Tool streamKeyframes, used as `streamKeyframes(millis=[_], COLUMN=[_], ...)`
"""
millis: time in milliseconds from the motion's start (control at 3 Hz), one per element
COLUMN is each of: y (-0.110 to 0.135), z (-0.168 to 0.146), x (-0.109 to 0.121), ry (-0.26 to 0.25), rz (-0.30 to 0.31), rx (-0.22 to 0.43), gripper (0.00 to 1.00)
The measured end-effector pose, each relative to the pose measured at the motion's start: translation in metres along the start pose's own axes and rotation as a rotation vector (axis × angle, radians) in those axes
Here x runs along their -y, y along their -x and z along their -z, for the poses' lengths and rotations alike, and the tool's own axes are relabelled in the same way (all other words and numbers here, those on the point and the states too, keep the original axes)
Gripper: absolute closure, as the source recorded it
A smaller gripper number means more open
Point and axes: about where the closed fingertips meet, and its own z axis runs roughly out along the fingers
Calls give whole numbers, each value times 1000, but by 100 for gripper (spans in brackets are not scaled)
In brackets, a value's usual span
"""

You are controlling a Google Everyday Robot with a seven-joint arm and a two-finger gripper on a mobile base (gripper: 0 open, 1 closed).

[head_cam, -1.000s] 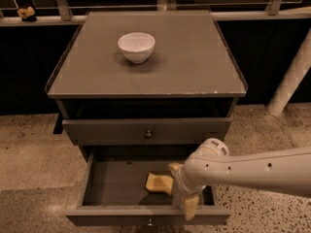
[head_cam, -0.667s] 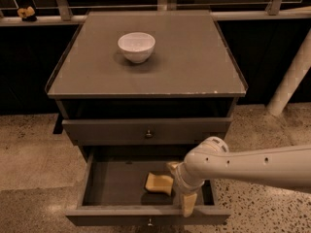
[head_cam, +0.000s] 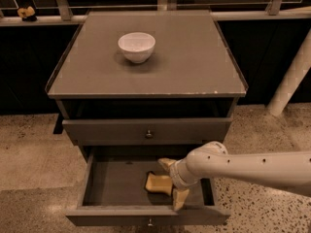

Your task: Pick sponge from middle drawer and place on counter

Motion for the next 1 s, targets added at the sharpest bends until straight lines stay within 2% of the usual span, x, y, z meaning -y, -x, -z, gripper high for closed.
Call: streamKeyframes(millis=[333,1000], y=[6,7], z=[-14,-13], x=[10,14], ry=[-72,-80], rz=[18,16], rx=[55,57], gripper=[0,0])
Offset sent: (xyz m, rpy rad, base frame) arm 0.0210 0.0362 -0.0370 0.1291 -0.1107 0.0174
